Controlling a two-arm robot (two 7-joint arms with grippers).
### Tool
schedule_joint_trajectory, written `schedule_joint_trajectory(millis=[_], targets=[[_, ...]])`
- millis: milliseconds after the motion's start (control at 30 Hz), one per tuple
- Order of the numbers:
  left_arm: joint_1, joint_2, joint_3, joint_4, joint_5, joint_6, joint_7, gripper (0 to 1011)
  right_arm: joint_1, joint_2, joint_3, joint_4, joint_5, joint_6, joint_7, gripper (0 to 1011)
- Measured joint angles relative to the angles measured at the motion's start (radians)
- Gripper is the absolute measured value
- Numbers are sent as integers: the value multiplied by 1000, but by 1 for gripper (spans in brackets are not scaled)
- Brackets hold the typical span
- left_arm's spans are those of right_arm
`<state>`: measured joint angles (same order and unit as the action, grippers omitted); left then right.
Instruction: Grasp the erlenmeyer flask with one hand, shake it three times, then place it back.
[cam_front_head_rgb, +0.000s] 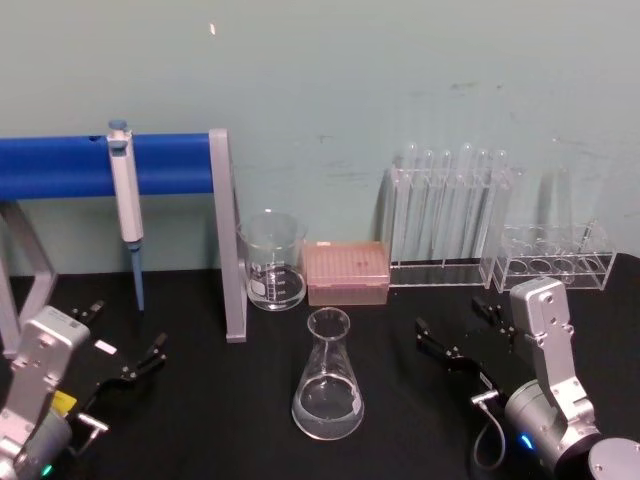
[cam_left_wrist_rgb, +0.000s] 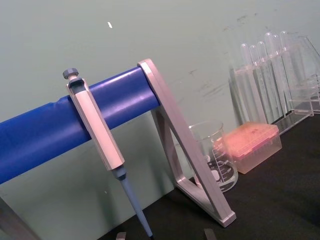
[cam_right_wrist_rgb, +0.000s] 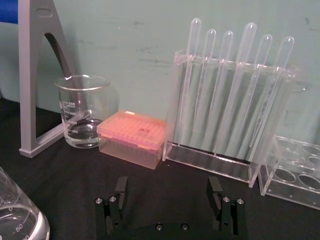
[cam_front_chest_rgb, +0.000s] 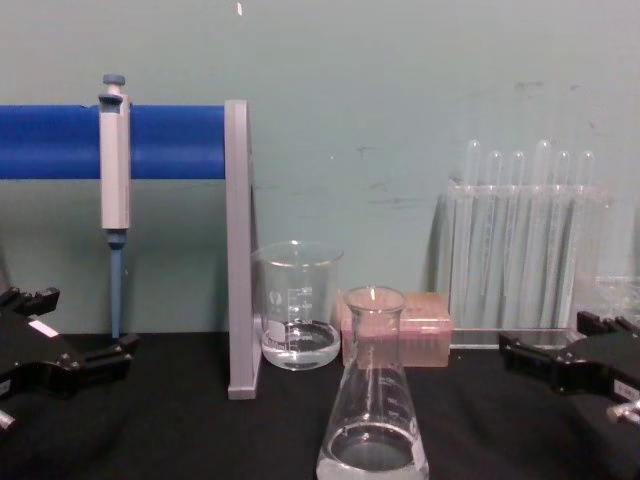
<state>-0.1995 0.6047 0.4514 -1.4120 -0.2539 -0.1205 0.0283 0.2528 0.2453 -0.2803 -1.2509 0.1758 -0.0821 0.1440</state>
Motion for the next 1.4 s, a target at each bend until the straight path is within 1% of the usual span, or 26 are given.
schedule_joint_trajectory(millis=[267, 400, 1400], targets=[[0, 0, 0, 0, 0, 0, 0, 1001, 3, -14, 12, 17, -20, 1, 11, 1002], [0, 0, 0, 0, 0, 0, 0, 1001, 3, -18, 21, 16, -19, -1, 27, 1002], [0, 0, 0, 0, 0, 0, 0, 1001, 3, -16, 16, 16, -18, -1, 20, 1003]])
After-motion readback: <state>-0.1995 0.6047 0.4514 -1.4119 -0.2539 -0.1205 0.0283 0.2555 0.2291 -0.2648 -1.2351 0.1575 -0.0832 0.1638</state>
